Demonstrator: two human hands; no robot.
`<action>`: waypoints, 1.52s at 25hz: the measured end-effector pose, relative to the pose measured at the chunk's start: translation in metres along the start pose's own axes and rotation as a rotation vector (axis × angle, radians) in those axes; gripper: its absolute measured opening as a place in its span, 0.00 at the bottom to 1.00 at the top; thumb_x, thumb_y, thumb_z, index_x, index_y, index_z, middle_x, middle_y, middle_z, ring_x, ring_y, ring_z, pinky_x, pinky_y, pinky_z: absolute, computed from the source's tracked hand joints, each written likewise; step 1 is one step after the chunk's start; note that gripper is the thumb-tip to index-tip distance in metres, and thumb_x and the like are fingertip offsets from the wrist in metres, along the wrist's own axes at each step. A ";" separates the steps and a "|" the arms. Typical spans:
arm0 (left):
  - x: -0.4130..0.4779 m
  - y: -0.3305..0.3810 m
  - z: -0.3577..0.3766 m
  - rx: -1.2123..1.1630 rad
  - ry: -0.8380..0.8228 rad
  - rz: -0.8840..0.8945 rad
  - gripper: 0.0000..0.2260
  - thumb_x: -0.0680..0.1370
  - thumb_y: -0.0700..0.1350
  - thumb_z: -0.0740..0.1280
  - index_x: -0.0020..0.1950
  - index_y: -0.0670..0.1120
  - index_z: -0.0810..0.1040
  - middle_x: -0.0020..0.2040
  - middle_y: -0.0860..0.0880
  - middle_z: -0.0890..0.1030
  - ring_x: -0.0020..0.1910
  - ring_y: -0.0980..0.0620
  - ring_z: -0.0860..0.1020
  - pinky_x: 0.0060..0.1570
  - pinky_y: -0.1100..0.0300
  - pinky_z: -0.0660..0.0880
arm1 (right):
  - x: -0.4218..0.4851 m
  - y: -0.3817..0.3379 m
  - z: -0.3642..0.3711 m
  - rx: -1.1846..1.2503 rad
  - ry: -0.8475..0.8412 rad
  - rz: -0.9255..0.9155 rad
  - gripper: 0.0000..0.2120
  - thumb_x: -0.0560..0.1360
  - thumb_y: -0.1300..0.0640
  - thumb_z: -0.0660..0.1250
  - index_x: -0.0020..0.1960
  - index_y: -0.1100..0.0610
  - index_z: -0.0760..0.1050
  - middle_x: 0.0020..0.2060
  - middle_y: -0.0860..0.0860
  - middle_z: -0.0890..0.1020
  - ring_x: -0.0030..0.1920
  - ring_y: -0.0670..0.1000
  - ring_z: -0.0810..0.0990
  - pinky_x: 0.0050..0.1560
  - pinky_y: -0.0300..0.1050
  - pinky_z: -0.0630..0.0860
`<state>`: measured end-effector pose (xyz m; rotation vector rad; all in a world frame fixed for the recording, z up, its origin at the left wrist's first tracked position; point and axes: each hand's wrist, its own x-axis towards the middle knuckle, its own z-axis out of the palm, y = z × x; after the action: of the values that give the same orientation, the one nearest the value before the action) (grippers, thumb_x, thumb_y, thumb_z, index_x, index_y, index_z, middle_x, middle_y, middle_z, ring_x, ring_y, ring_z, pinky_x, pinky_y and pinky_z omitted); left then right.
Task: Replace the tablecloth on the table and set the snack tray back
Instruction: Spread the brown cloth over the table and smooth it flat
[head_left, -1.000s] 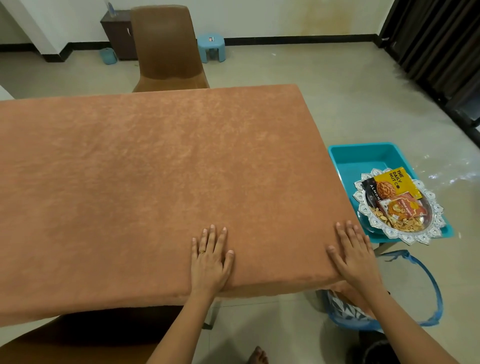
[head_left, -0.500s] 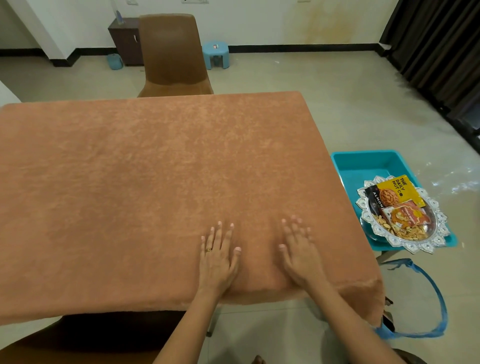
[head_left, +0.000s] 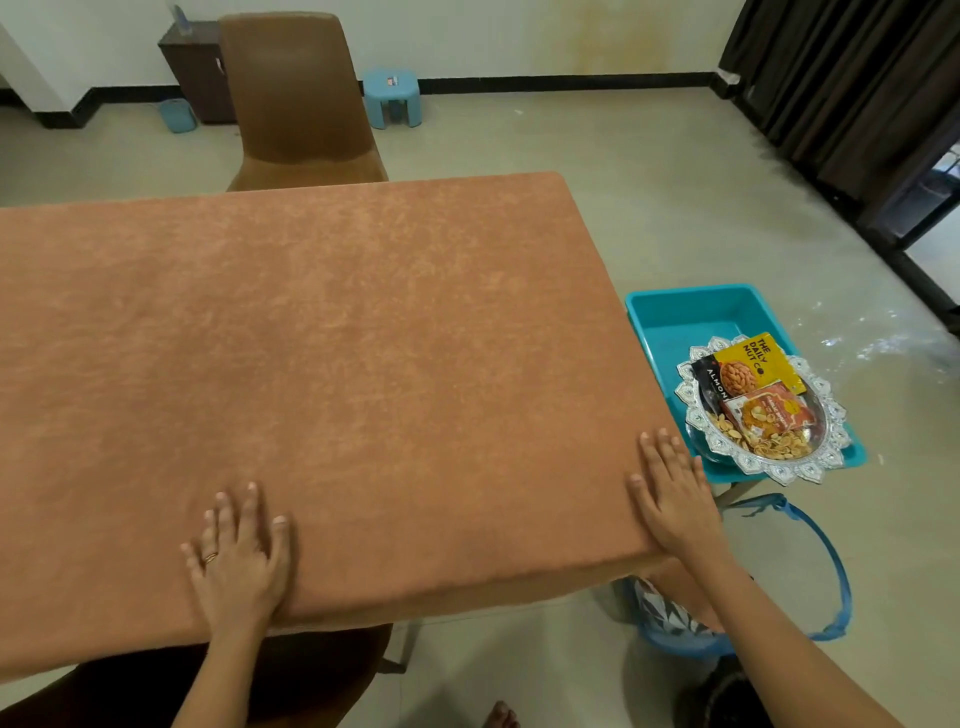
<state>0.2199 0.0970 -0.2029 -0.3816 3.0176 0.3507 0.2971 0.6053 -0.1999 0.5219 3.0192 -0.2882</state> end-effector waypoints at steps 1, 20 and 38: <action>0.003 -0.009 -0.002 -0.019 0.019 -0.043 0.34 0.74 0.67 0.40 0.78 0.55 0.52 0.78 0.46 0.54 0.77 0.44 0.52 0.73 0.44 0.43 | -0.001 0.009 -0.003 0.012 -0.012 0.010 0.35 0.75 0.33 0.35 0.78 0.47 0.45 0.77 0.48 0.48 0.76 0.45 0.43 0.75 0.52 0.40; 0.009 0.183 0.045 -0.037 -0.080 0.462 0.34 0.76 0.65 0.44 0.77 0.50 0.58 0.77 0.44 0.56 0.77 0.41 0.51 0.73 0.41 0.42 | 0.021 -0.019 -0.005 0.084 -0.010 0.034 0.34 0.77 0.37 0.35 0.77 0.54 0.39 0.77 0.50 0.41 0.76 0.48 0.37 0.75 0.45 0.36; -0.061 0.443 0.104 0.091 -0.246 0.998 0.32 0.75 0.61 0.54 0.72 0.42 0.68 0.72 0.34 0.64 0.72 0.37 0.63 0.71 0.41 0.48 | 0.038 0.089 -0.007 0.391 -0.009 0.296 0.38 0.76 0.35 0.40 0.78 0.57 0.43 0.78 0.52 0.44 0.74 0.44 0.37 0.73 0.43 0.41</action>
<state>0.1713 0.5540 -0.2021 1.1131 2.7063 0.2668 0.2912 0.7013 -0.2124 0.9759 2.8238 -0.8605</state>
